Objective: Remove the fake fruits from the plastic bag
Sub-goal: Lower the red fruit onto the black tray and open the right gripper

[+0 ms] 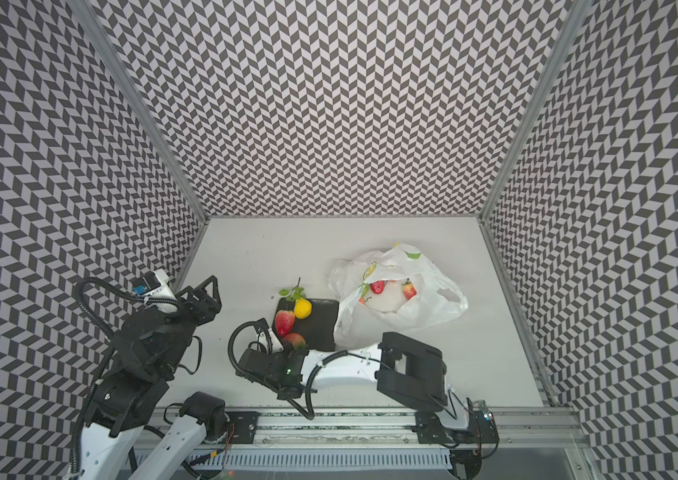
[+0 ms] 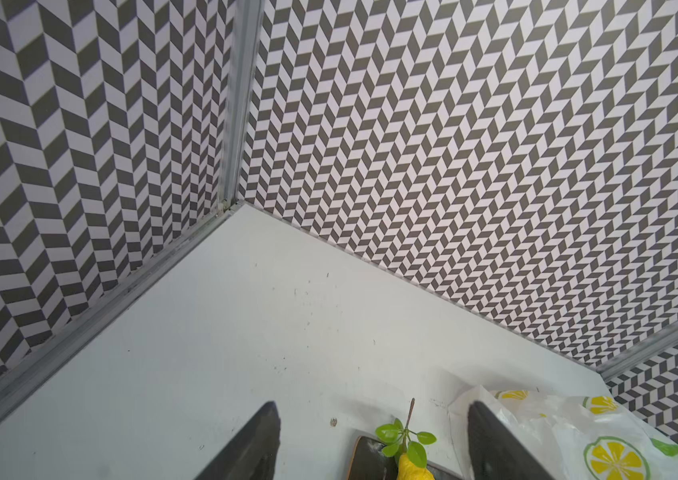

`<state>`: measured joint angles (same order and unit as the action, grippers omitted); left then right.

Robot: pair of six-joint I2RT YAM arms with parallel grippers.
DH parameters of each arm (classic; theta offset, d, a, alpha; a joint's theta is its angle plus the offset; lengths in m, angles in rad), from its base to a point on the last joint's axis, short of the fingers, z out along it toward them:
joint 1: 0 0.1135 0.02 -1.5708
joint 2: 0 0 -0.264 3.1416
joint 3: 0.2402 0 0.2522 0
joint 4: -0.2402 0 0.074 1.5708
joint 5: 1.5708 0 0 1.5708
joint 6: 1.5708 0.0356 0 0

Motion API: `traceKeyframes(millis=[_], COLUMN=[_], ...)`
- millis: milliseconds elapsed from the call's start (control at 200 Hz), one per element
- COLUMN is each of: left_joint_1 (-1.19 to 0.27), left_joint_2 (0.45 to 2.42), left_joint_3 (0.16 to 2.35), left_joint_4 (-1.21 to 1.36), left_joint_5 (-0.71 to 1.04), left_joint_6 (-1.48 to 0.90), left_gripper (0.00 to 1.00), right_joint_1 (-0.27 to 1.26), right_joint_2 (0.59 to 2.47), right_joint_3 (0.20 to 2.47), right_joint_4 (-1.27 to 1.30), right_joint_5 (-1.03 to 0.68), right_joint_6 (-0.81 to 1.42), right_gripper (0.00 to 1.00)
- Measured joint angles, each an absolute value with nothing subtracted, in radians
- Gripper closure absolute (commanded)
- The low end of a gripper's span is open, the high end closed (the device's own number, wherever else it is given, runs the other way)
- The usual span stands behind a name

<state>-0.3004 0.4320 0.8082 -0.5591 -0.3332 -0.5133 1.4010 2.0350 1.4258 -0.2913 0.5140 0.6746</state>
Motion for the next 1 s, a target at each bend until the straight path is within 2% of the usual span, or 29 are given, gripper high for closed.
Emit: traceKeyframes(millis=[350,736,1001], left_joint_1=[-0.3,-0.3,-0.3], left_joint_2=[0.415,0.418,0.418], left_joint_3=[0.808,0.799,0.799], left_joint_4=[-0.572,-0.571,-0.571], left_joint_5=[-0.347,-0.346,-0.345], left_joint_6=[-0.513,-0.513,-0.513], left_gripper=[0.29,0.3,0.3], right_joint_1=[1.389,1.386,1.386], right_joint_2=[2.089,2.132,2.132], right_joint_3=[1.462,1.53,1.552], right_joint_4=[-0.308,-0.364,-0.379], right_joint_5=[0.57,0.573,0.573], right_joint_6=[0.683,0.691,0.69], right_gripper=[0.51,0.34,0.31])
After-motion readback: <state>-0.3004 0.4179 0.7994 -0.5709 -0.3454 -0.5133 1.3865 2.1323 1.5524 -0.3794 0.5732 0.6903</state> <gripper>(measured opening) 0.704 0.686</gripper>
